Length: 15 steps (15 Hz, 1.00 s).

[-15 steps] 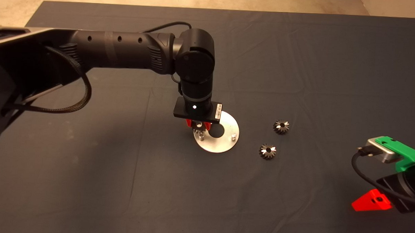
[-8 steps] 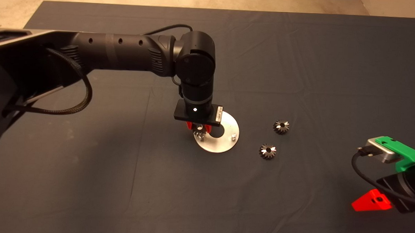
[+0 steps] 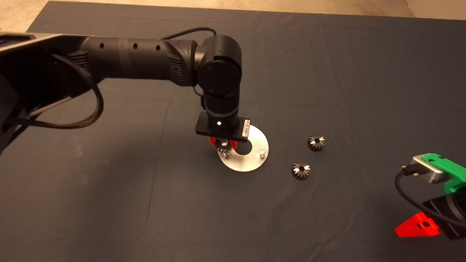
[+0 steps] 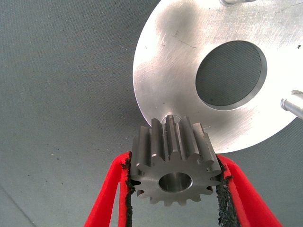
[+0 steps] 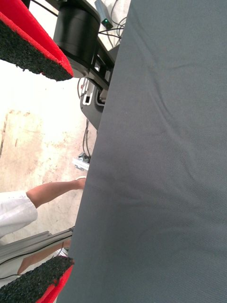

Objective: Install three planetary gears onto the carrier pins

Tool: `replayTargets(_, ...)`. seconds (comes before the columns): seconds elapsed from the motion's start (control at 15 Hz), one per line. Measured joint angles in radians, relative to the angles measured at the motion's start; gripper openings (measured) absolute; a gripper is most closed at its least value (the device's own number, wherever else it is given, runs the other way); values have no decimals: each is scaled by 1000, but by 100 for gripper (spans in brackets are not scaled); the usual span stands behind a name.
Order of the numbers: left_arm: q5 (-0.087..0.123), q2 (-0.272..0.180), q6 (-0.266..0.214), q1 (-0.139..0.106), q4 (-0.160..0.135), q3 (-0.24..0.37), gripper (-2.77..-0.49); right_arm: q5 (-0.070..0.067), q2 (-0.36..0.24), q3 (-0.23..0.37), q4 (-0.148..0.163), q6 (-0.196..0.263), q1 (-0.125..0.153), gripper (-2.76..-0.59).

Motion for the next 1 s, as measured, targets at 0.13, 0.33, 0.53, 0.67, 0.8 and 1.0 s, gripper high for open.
replayTargets(0.13, 0, 2, -4, 0, 0, 3, -240, 0, 0, 0, 0, 0, 0, -61)
replayTargets(0.33, -1, 3, -8, 0, 0, 9, -240, 0, 0, 0, 0, 0, 0, -61)
replayTargets(0.53, 0, 3, -15, 17, 0, 11, -240, 0, 0, 0, 0, 0, 0, -61)
replayTargets(0.67, -2, 3, -15, 44, 0, 11, -240, 0, 0, 0, 0, 0, 0, -61)
replayTargets(0.8, -6, 2, -15, 48, 0, 12, -240, 0, 0, 0, 0, 0, 0, -61)
replayTargets(1.0, -6, 2, -13, 48, 0, 12, -240, 0, 0, 0, 0, 0, 0, -61)
